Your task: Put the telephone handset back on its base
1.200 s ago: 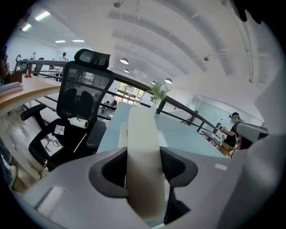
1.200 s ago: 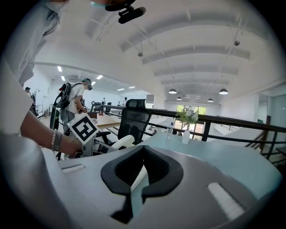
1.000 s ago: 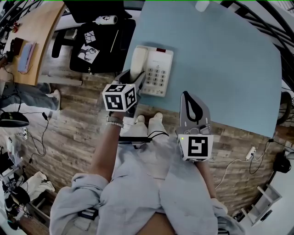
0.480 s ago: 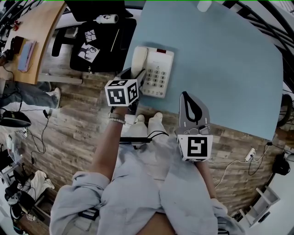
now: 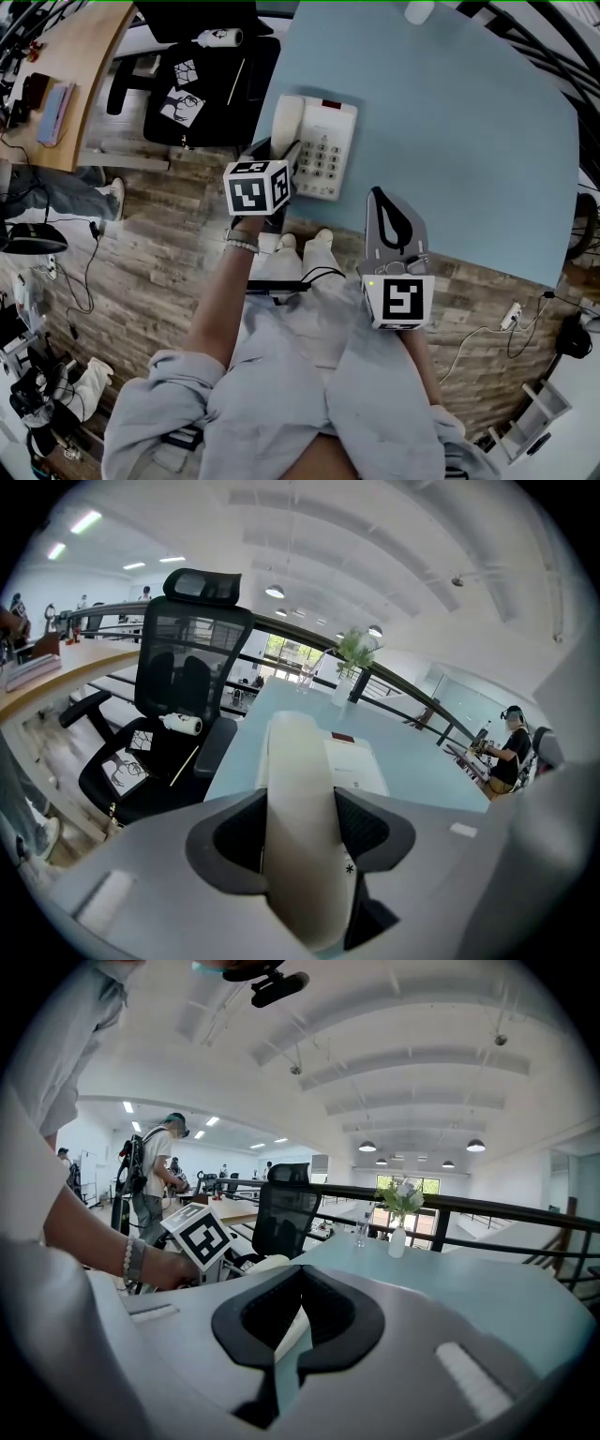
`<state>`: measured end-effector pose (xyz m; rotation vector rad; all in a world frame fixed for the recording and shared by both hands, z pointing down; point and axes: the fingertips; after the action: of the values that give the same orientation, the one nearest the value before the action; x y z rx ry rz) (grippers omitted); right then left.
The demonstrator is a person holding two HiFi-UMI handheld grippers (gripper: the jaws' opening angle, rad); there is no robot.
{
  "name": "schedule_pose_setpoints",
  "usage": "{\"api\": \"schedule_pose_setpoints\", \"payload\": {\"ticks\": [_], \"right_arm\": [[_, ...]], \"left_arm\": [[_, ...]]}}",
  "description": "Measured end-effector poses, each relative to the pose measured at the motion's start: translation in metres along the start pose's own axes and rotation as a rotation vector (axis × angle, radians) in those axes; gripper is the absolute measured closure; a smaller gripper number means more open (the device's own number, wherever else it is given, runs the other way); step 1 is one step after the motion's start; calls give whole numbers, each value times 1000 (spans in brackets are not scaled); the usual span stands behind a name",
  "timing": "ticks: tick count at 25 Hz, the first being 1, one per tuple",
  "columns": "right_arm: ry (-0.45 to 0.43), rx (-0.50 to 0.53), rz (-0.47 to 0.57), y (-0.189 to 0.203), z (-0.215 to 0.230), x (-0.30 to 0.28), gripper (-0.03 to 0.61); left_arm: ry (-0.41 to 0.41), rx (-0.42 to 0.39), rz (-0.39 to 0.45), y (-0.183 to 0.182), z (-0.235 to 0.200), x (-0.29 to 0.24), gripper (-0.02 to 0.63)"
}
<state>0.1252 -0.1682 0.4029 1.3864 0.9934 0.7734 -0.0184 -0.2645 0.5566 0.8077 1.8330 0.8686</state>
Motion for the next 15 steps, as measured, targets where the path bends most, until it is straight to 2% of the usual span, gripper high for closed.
{"api": "schedule_pose_setpoints", "payload": {"ticks": [5,15], "right_arm": [[-2,7,-11,-1,-4,1,572],[-1,17,3,-11,-14,3,572]], "left_arm": [[10,17,-14,-2,0,0,396],[72,2,22,-16,7,15,396]]}}
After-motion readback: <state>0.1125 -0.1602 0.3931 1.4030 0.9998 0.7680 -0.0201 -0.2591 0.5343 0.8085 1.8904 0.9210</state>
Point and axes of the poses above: the fingertips, and each gripper's own axes: x backward along the fingers, z to its right, y out of its underside, and after that the axes turned 15 degrees about z, right-handed
